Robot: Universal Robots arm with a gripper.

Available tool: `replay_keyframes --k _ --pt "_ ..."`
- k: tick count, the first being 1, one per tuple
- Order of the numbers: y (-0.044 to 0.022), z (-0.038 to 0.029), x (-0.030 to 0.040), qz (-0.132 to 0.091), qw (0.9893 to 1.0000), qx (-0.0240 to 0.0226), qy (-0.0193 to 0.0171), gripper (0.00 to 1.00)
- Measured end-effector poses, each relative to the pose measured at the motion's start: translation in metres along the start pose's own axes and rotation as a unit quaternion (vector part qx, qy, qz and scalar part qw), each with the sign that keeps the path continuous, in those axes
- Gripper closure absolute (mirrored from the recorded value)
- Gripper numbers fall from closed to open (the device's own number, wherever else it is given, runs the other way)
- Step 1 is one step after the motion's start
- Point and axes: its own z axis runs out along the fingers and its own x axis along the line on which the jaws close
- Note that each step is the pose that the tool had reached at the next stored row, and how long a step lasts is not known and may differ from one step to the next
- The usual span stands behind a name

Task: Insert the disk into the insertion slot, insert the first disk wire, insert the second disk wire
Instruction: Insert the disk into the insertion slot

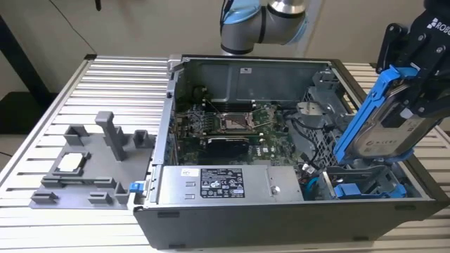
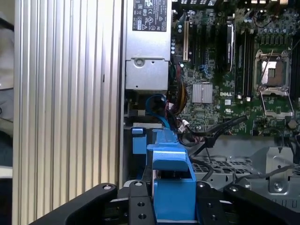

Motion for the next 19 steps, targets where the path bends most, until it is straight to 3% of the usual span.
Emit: replay_keyframes --k 8,15,19 --pt "-0.0030 0.0059 0.0018 -0.009 1.0000 -0.0004 0.0005 0.67" --pt "-0.0035 0.0161 0.0062 -0.013 0.9999 -0.0008 0.0000 0.67" --pt "-0.0037 0.0215 0.0089 -0.014 0.9999 -0.0008 -0.0024 0.67"
